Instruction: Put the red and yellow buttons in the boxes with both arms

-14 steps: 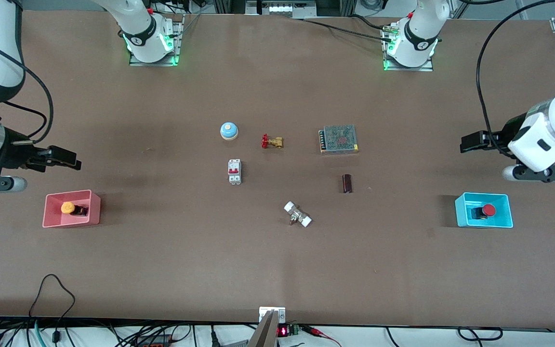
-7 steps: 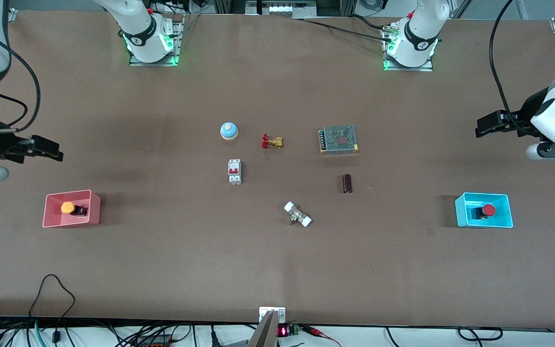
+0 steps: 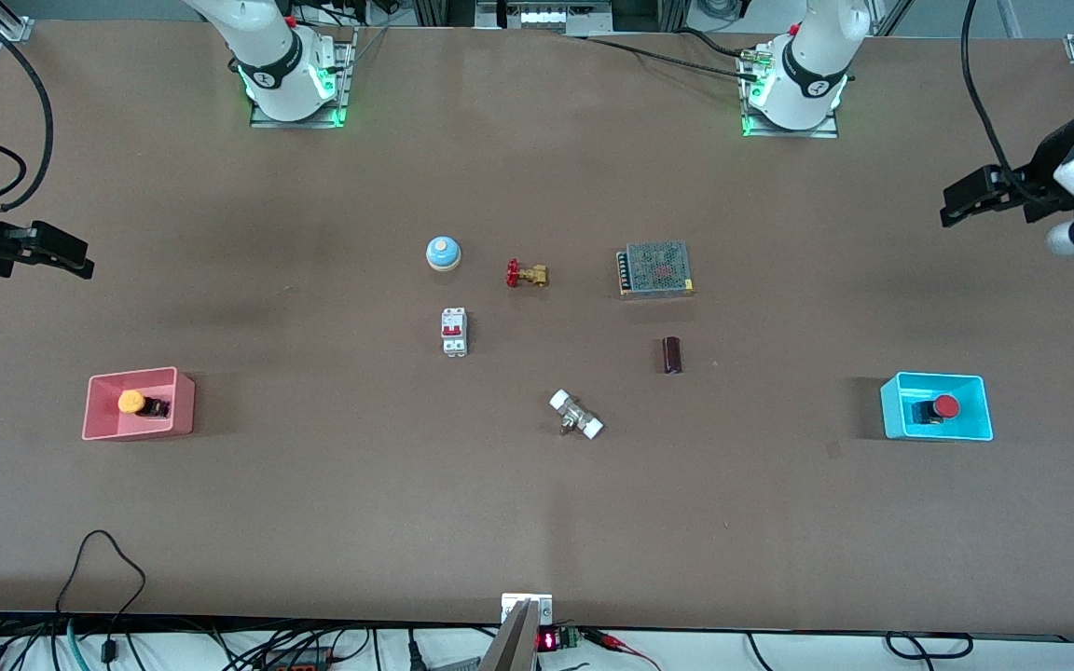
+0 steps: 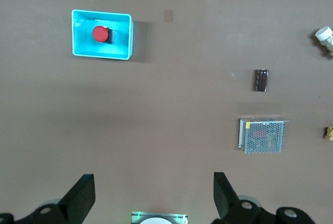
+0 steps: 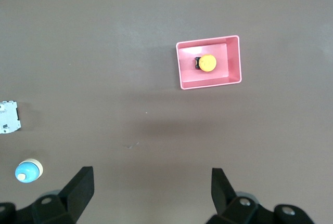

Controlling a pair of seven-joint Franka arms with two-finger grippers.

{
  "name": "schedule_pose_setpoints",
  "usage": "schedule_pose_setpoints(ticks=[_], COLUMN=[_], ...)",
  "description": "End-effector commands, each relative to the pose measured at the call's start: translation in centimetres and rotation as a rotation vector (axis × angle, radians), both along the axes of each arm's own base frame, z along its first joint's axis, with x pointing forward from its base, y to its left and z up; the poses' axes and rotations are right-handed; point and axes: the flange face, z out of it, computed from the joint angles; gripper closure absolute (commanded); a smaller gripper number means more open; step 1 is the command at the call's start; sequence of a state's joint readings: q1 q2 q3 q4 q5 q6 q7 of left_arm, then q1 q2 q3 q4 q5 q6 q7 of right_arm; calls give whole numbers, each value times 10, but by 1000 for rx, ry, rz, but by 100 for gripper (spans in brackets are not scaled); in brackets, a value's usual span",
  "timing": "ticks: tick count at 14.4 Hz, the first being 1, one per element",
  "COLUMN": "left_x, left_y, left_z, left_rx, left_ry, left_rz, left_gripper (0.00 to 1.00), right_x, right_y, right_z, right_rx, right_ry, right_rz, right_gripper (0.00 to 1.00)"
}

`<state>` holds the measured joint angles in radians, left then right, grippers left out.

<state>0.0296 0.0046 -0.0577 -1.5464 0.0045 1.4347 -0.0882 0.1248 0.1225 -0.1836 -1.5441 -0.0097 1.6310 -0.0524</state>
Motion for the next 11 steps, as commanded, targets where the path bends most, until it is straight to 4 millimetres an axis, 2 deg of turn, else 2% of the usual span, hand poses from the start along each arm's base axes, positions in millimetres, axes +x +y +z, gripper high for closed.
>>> schedule_pose_setpoints(ticks=[1, 4, 7, 11], left_x=[-26, -39, -41, -41], left_y=[9, 10, 11, 15], left_z=[8, 22, 23, 21], left_rx=[-1, -1, -1, 1], left_ry=[-10, -15, -12, -7], left_rz=[-25, -21, -20, -1], left_gripper=[0, 0, 0, 0], right_x=[-9, -22, -31, -33], right_y=[-3, -1, -4, -6], right_z=[2, 5, 9, 9], right_rx=[-3, 6, 11, 3], right_ry=[0, 2, 2, 1], right_rz=[-12, -5, -10, -9], right_gripper=[0, 0, 0, 0])
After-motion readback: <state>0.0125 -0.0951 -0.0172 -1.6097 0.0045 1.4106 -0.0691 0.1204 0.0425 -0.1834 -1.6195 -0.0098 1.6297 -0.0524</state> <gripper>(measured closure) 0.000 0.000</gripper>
